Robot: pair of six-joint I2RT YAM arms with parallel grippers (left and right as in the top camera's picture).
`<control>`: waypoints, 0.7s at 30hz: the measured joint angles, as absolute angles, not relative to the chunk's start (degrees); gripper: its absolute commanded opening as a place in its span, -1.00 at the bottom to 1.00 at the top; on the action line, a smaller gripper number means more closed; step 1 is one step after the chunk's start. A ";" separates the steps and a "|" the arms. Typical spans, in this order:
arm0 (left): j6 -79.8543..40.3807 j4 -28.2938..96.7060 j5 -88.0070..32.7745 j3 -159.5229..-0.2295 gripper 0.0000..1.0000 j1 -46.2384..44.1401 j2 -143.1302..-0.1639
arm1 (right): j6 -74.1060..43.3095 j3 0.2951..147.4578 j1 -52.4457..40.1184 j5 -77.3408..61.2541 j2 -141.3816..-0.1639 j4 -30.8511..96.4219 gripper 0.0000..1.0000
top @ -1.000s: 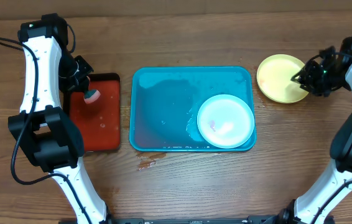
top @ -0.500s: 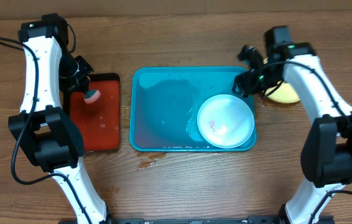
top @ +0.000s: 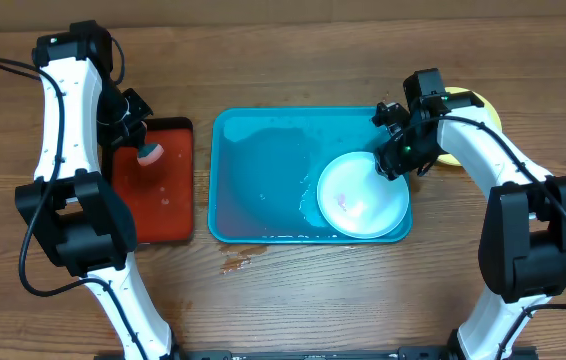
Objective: Clean dirty plates on tray and stack at the side
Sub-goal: 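Move the right gripper to the white plate on the blue tray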
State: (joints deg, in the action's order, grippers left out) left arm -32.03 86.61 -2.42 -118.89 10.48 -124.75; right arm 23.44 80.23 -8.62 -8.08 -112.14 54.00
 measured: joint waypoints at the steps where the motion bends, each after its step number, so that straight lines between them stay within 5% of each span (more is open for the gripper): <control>1: -32.03 86.59 -2.39 -118.89 -0.91 10.48 -124.75 | 23.53 80.23 -8.62 -8.05 -112.14 54.00 0.29; 10: -32.03 86.59 -2.39 -118.89 -0.91 10.48 -124.75 | 23.88 80.23 -8.62 -8.64 -114.59 54.04 0.15; 16: -32.03 86.61 -2.39 -118.89 -0.91 10.48 -124.75 | 23.83 80.18 -8.62 -9.21 -115.15 55.61 -0.19; 21: -32.01 86.63 -2.39 -118.89 -0.91 10.48 -124.75 | 22.76 80.12 -8.62 -8.78 -115.15 58.24 -0.21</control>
